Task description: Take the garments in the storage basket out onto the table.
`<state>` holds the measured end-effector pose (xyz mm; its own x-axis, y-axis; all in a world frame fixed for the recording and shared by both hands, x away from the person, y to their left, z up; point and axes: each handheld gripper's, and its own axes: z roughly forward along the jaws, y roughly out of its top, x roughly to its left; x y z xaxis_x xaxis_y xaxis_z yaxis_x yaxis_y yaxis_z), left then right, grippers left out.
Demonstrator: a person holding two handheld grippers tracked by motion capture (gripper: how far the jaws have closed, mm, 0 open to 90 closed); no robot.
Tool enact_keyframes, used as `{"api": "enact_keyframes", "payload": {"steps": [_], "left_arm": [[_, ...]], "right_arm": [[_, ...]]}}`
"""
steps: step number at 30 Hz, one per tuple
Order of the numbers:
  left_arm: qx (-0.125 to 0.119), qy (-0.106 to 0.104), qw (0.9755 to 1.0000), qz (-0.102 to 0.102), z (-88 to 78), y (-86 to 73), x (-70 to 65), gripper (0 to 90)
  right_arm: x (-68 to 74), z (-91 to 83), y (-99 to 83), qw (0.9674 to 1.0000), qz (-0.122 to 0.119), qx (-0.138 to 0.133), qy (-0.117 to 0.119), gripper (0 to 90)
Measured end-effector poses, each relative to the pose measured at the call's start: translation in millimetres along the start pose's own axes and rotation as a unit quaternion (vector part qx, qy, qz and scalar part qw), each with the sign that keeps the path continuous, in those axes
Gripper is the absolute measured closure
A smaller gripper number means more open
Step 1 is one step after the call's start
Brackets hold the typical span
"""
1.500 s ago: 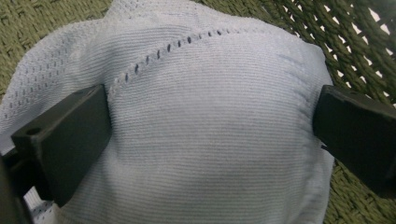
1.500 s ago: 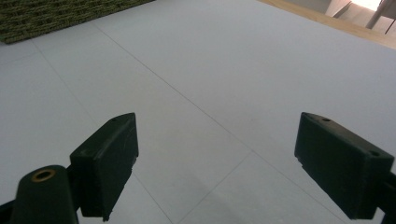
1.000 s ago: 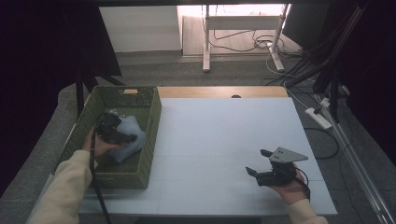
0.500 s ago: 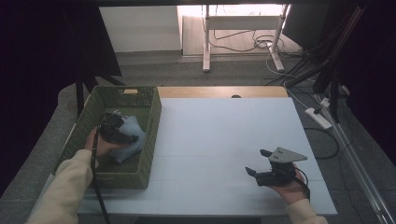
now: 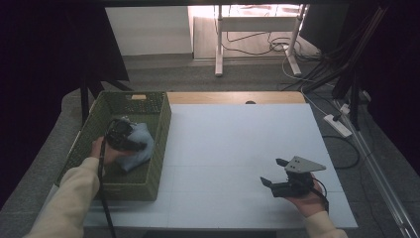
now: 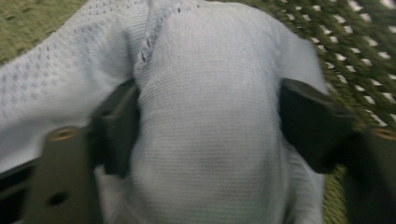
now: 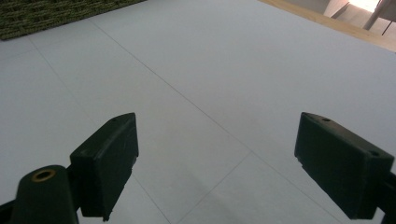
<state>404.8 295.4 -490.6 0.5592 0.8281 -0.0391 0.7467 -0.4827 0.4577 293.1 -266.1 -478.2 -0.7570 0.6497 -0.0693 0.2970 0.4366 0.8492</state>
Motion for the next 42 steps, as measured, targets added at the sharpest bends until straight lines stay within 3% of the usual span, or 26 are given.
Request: {"api": "enact_keyframes", "payload": {"steps": [5, 9, 18, 31, 42], "left_arm": [[0.009, -0.007, 0.9999, 0.007, -4.6, 2.9, -1.4, 45.5], [0.017, -0.015, 0.9997, 0.010, -7.6, 6.4, -0.2, 51.4], [0.004, -0.022, 0.9997, 0.009, -13.2, 4.9, 0.7, 60.8], [-0.018, -0.022, 0.9996, 0.009, -29.2, 0.0, 0.0, 63.0], [-0.064, -0.010, 0.9978, 0.009, -49.4, -8.6, -1.3, 64.4]], "right_arm": [[-0.3, 0.3, -0.3, 1.0000, 0.001, 0.002, -0.002, 13.9], [-0.6, 0.4, -0.6, 1.0000, 0.001, 0.003, -0.003, 13.9], [-1.3, 0.4, -1.4, 0.9999, 0.001, 0.008, -0.008, 14.0], [-1.9, 0.0, -2.0, 0.9999, 0.002, 0.006, -0.009, 14.0], [-1.6, 0.1, -1.9, 0.9999, 0.002, 0.008, -0.010, 14.0]]}}
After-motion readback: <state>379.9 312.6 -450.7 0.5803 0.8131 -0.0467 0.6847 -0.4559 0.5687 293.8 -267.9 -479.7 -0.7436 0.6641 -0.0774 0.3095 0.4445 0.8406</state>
